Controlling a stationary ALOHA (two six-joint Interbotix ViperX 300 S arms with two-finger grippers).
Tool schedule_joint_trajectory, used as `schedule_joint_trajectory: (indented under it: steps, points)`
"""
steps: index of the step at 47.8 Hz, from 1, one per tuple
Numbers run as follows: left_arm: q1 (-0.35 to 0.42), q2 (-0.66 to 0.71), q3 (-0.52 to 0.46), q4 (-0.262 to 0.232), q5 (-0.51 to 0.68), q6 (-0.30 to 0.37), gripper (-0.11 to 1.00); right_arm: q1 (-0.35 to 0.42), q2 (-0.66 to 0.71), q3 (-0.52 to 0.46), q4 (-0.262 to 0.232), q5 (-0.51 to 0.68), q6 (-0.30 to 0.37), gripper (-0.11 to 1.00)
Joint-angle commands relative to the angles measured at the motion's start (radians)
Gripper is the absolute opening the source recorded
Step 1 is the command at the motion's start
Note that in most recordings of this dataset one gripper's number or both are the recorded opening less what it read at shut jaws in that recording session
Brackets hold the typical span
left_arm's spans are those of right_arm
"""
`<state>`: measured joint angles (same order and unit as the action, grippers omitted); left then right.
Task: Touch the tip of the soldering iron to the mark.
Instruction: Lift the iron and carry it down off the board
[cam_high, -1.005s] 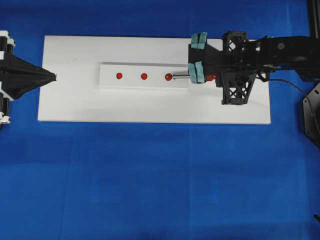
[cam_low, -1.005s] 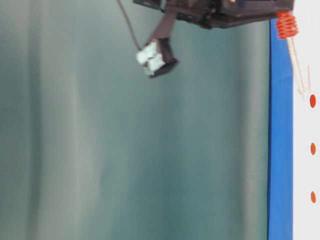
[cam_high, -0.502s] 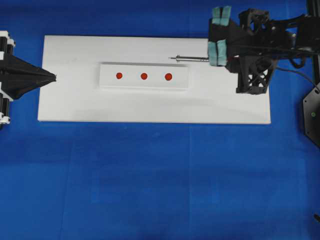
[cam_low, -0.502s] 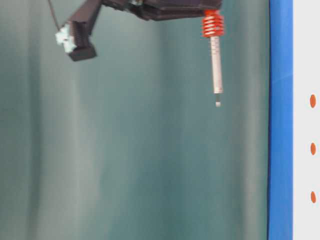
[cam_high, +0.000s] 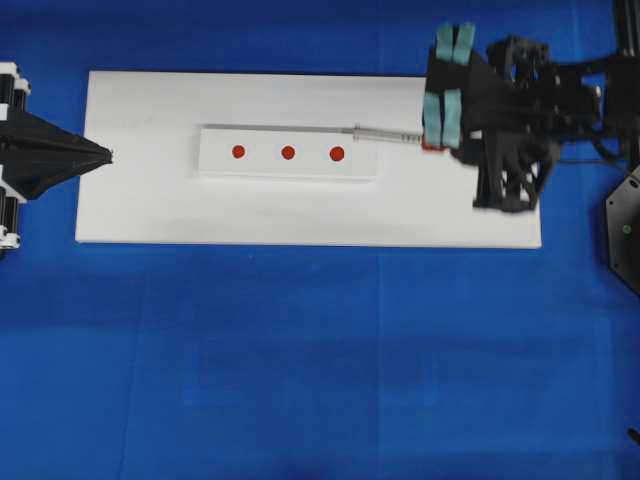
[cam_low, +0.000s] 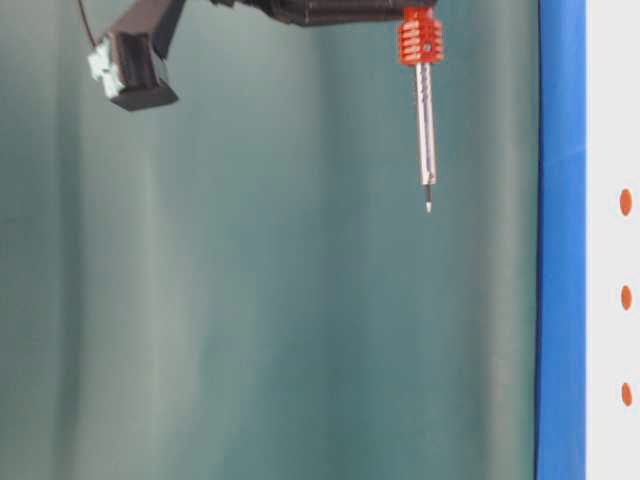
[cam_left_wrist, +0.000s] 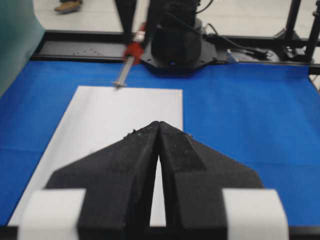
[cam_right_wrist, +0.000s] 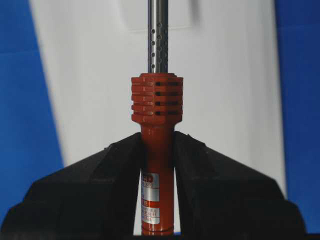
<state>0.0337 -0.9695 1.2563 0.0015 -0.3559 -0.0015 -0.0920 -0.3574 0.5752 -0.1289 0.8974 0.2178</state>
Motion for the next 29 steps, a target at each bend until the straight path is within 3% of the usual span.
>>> schedule_joint_trajectory:
  steps: [1, 7, 17, 24, 29]
  points:
    - [-0.002, 0.003, -0.009, 0.0, -0.011, -0.002, 0.0, 0.061, -0.025, -0.005, -0.005, -0.003, 0.041, 0.06]
    - [-0.002, 0.003, -0.009, 0.002, -0.011, -0.002, 0.0, 0.172, -0.025, -0.002, -0.015, -0.006, 0.147, 0.06]
    - [-0.002, 0.003, -0.009, 0.0, -0.011, -0.002, 0.0, 0.376, -0.005, -0.006, -0.084, -0.003, 0.36, 0.06]
    - [-0.002, 0.003, -0.011, 0.0, -0.012, -0.002, 0.0, 0.476, 0.018, -0.014, -0.144, 0.014, 0.502, 0.06]
    - [-0.002, 0.002, -0.009, 0.0, -0.017, -0.002, 0.0, 0.522, 0.035, -0.017, -0.164, 0.021, 0.558, 0.06]
